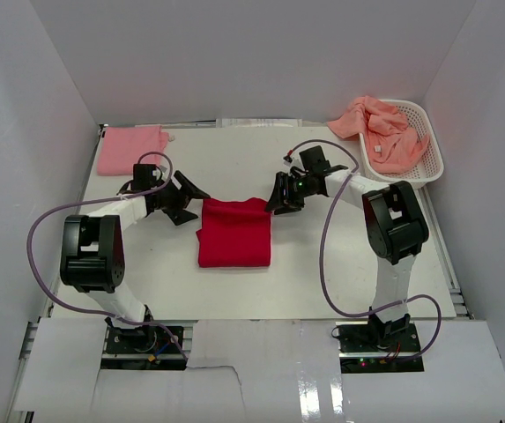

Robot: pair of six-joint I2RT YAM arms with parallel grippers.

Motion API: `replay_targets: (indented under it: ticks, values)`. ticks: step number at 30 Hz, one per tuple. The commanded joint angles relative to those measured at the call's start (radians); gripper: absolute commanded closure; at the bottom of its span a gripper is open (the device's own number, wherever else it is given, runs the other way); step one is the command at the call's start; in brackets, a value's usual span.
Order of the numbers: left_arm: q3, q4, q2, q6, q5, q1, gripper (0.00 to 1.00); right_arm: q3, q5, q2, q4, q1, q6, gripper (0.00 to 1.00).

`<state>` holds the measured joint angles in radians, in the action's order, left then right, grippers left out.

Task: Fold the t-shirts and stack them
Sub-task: Fold the long partially folded tshirt into a neat square

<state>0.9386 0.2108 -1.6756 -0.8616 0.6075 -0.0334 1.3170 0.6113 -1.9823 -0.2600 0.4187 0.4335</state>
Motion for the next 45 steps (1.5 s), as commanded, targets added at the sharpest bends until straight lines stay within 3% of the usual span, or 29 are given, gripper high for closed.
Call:
replay_targets:
  ticks: [1, 9, 14, 16, 18, 20, 21, 22, 23, 25, 29, 33, 41, 45]
  values:
    - [0.051, -0.037, 0.025, 0.004, -0.047, 0.007, 0.1, 0.065, -0.065, 0.013, 0.033, -0.008, -0.032, 0.48]
    - [0.065, -0.074, 0.122, 0.012, -0.094, 0.01, 0.1, 0.002, -0.22, 0.175, 0.162, -0.008, -0.041, 0.47]
    - [0.055, -0.087, 0.252, 0.12, -0.103, 0.01, 0.13, -0.117, -0.136, 0.266, 0.292, -0.006, -0.038, 0.48]
    - [0.046, -0.094, 0.277, 0.147, -0.071, 0.01, 0.15, -0.124, -0.031, 0.249, 0.295, -0.001, -0.026, 0.52]
    - [0.023, -0.114, 0.281, 0.164, 0.018, 0.009, 0.2, -0.143, 0.051, 0.222, 0.337, 0.009, -0.006, 0.7]
    - [-0.009, -0.165, 0.249, 0.158, 0.087, 0.007, 0.33, -0.128, 0.108, 0.173, 0.361, 0.031, 0.016, 0.92]
    - [-0.017, -0.184, 0.228, 0.154, 0.156, 0.004, 0.45, -0.118, 0.119, 0.151, 0.358, 0.037, 0.024, 0.92]
    - [-0.018, -0.203, 0.203, 0.153, 0.188, -0.005, 0.62, -0.107, 0.139, 0.131, 0.361, 0.049, 0.031, 0.92]
    - [-0.018, -0.203, 0.177, 0.151, 0.214, -0.01, 0.87, -0.099, 0.166, 0.111, 0.375, 0.052, 0.059, 0.92]
    - [-0.011, -0.202, 0.105, 0.145, 0.273, -0.023, 1.0, -0.104, 0.214, 0.063, 0.459, 0.063, 0.103, 0.92]
    - [-0.026, -0.326, 0.053, 0.098, 0.351, -0.049, 1.0, -0.079, 0.297, -0.016, 0.57, 0.078, 0.194, 0.92]
    - [-0.001, -0.34, 0.013, 0.092, 0.367, -0.079, 1.0, -0.042, 0.326, -0.088, 0.61, 0.094, 0.232, 0.92]
    - [0.049, -0.353, -0.093, 0.104, 0.319, -0.148, 0.98, 0.039, 0.312, -0.217, 0.662, 0.092, 0.24, 0.92]
    - [0.055, -0.366, -0.159, 0.095, 0.279, -0.166, 1.0, 0.1, 0.254, -0.273, 0.592, 0.092, 0.2, 0.92]
